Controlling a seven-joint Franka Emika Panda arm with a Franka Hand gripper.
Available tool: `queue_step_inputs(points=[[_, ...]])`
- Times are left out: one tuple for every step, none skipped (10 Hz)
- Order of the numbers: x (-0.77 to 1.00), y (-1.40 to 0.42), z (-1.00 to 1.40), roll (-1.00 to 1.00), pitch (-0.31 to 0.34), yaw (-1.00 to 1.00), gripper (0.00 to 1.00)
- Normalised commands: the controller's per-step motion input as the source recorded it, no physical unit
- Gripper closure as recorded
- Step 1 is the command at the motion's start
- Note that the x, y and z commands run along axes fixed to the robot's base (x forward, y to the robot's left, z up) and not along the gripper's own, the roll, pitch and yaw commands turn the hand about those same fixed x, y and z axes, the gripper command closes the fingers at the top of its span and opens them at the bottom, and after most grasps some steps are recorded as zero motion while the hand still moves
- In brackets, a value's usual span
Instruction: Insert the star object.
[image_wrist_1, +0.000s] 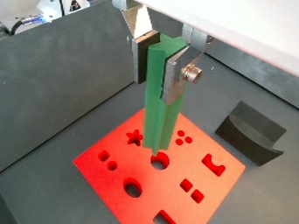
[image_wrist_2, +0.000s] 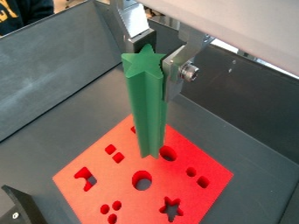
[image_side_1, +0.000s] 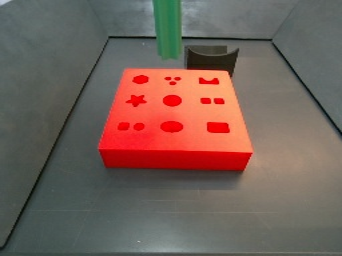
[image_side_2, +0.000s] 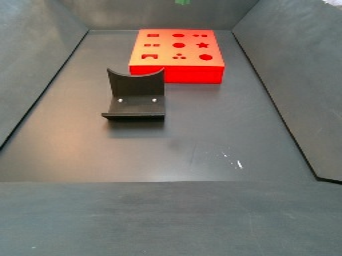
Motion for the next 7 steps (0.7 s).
queue_step_inputs(points=[[0.0,0.0,-0.04,0.0,0.0,0.0,1.0],[0.0,0.1,-0.35,0.07,0.0,0.29,1.0],[0.0,0.25,-0.49,0.18,0.004,0.7,1.0],[0.0,0.03,-0.52,0.22,0.0,0.92,1.0],[0.0,0.0,-0.5,0.24,0.0,0.96,1.0],[0.0,0.0,-0.5,0.24,0.0,0.96,1.0],[0.0,0.0,-0.52,0.23,0.0,0.97,1.0]])
